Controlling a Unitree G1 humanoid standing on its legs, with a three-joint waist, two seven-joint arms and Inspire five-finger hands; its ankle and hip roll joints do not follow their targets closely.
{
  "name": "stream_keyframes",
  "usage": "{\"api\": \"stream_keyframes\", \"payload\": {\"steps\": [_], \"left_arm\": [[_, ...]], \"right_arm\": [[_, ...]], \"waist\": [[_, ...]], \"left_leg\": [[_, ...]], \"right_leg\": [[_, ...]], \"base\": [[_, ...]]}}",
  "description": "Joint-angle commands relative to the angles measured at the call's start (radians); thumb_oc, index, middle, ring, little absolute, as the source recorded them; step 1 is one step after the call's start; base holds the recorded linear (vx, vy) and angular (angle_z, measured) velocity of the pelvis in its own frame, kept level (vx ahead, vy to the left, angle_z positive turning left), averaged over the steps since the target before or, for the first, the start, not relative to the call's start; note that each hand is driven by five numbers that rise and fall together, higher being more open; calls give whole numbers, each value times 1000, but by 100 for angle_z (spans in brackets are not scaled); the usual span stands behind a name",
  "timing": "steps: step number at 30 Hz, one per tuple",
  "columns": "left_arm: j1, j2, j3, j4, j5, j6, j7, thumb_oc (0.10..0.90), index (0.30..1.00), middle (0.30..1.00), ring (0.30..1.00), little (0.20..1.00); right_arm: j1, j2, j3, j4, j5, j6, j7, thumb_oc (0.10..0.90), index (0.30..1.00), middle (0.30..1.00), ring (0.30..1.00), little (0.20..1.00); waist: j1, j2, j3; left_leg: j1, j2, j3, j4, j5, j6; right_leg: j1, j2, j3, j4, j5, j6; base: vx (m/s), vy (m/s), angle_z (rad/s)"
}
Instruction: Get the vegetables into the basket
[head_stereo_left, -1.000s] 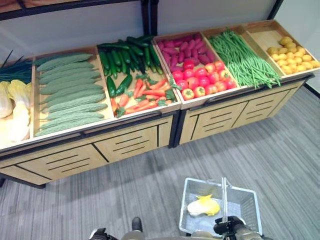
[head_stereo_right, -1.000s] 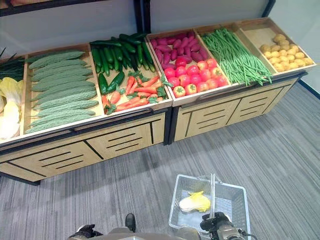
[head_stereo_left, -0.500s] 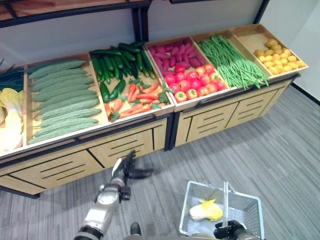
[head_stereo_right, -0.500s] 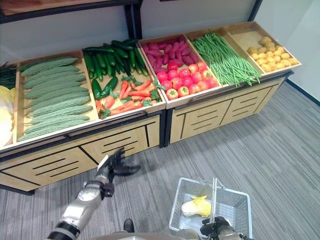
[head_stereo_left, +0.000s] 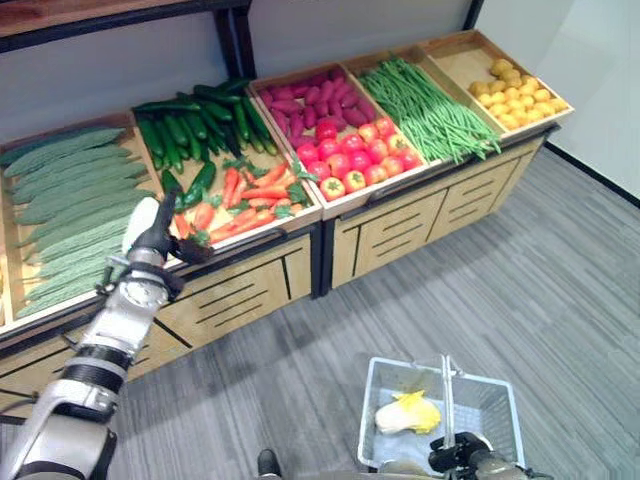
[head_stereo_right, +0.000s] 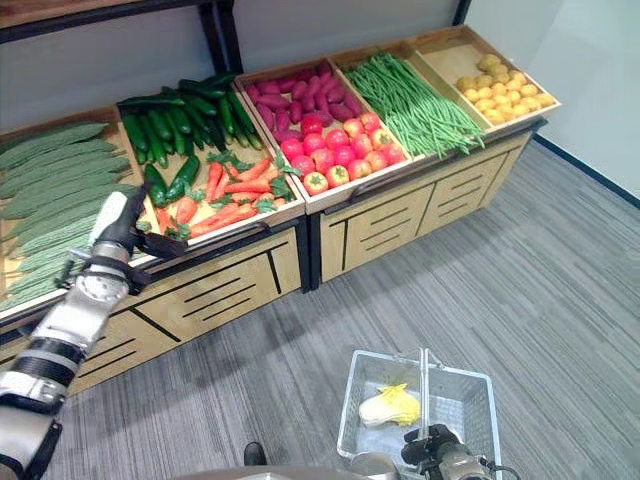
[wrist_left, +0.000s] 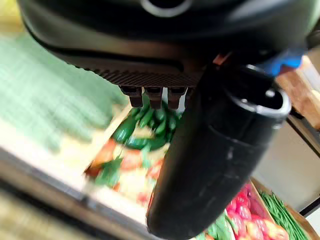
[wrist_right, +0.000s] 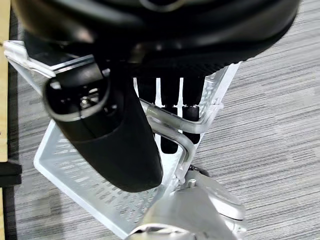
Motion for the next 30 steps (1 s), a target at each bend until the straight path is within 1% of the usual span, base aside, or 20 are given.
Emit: {"api": "stream_keyframes", "payload": {"steps": [1, 4, 6, 7, 8, 9, 10, 14, 15, 17, 19, 22, 24, 28, 30], "left_arm": [[-252, 96, 2, 69, 102, -31, 43, 900, 1000, 1000, 1000, 1000], [-382, 138, -119, 190, 153, -15, 38, 900, 1000, 1000, 1000, 1000], [-463, 146, -184, 278, 149, -18, 40, 900, 1000, 1000, 1000, 1000], [-502, 158, -228, 304, 171, -15, 36, 900, 1000, 1000, 1000, 1000], [-556, 160, -267, 357, 173, -15, 35, 900, 1000, 1000, 1000, 1000], [-557, 160, -269, 358, 173, -16, 35, 900, 1000, 1000, 1000, 1000], [-601, 161, -301, 397, 181, -11, 36, 900, 1000, 1000, 1000, 1000], [-694, 166, -347, 499, 164, -9, 43, 900, 1000, 1000, 1000, 1000], [-696, 166, -349, 501, 164, -10, 43, 900, 1000, 1000, 1000, 1000], [-765, 173, -401, 546, 182, -9, 38, 900, 1000, 1000, 1000, 1000], [-792, 183, -413, 571, 172, -10, 39, 900, 1000, 1000, 1000, 1000], [-834, 196, -439, 599, 164, -14, 41, 900, 1000, 1000, 1000, 1000], [-856, 199, -440, 605, 143, -18, 47, 900, 1000, 1000, 1000, 1000], [-838, 218, -424, 581, 113, -29, 53, 900, 1000, 1000, 1000, 1000], [-818, 219, -401, 566, 84, -35, 51, 900, 1000, 1000, 1000, 1000]], "right_arm": [[-15, -65, 75, 23, -50, 16, -27, 400, 300, 300, 300, 300], [-29, -79, 92, 19, -36, 10, -43, 400, 300, 300, 300, 300], [-40, -79, 99, 14, -23, 4, -51, 400, 300, 300, 300, 300], [-43, -80, 105, 9, -17, 0, -54, 400, 300, 300, 300, 300], [-53, -78, 111, 2, -2, -7, -59, 400, 300, 300, 300, 300], [-53, -77, 111, 2, -2, -7, -59, 400, 300, 300, 300, 300], [-65, -79, 116, 0, 11, -11, -61, 400, 300, 300, 300, 300], [-85, -69, 132, -21, 55, -23, -72, 400, 300, 300, 300, 300], [-85, -68, 131, -21, 55, -23, -72, 400, 300, 300, 300, 300], [-96, -66, 139, -23, 72, -30, -73, 400, 300, 300, 300, 300], [-102, -62, 146, -23, 80, -29, -72, 400, 300, 300, 300, 300], [-110, -55, 164, -4, 81, -24, -66, 400, 300, 300, 300, 300], [-111, -48, 177, 9, 74, -19, -59, 400, 300, 300, 300, 300], [-106, -50, 188, 23, 62, -10, -50, 400, 300, 300, 300, 300], [-107, -53, 198, 24, 48, -6, -43, 400, 300, 300, 300, 300]], "waist": [[-32, -15, 18], [-54, -4, 42], [-58, -5, 56], [-62, -3, 63], [-62, -3, 73], [-61, -4, 73], [-66, -2, 82], [-74, 6, 99], [-73, 5, 97], [-80, 13, 102], [-78, 15, 100], [-75, 17, 88], [-74, 19, 76], [-68, 24, 51], [-65, 30, 33]], "left_leg": [[37, -17, 11, 1, -79, -29], [-31, -16, 22, 1, -62, -29], [-87, -17, 28, 1, -49, -30], [-118, -20, 34, 1, -42, -31], [-161, -18, 37, 1, -35, -32], [-161, -18, 37, 1, -35, -32], [-193, -21, 41, 1, -28, -33], [-283, -21, 50, 1, -12, -45], [-285, -21, 50, 1, -11, -45], [-321, -21, 53, 1, -6, -47], [-346, -17, 58, 1, 0, -50], [-359, -12, 60, 1, 1, -54], [-358, -13, 60, 1, -3, -54], [-337, -15, 58, 1, -13, -54], [-311, -19, 58, 1, -23, -53]], "right_leg": [[-141, -2, 12, 42, 45, 41], [-223, 0, 34, 48, 71, 45], [-284, -2, 50, 49, 91, 48], [-315, 0, 59, 49, 102, 50], [-355, -1, 68, 47, 116, 54], [-356, -1, 68, 47, 116, 54], [-388, 0, 74, 43, 133, 57], [-473, 1, 88, 25, 166, 64], [-475, 0, 88, 25, 166, 64], [-517, -2, 94, 22, 179, 67], [-544, -1, 98, 19, 187, 69], [-566, 1, 101, 14, 194, 72], [-569, 0, 103, 14, 195, 73], [-549, -5, 102, 13, 187, 73], [-525, -8, 101, 14, 178, 71]], "base": [[-135, 44, -12], [-151, 41, -23], [-146, 40, -25], [-137, 40, -26], [-106, 29, -23], [-118, 34, -17], [-72, 27, -13], [-73, 29, -24], [-40, 12, -17], [-29, 11, -8], [-9, 8, -4], [24, -18, -7], [49, -12, -10], [67, 4, -4], [85, 22, 3]]}}
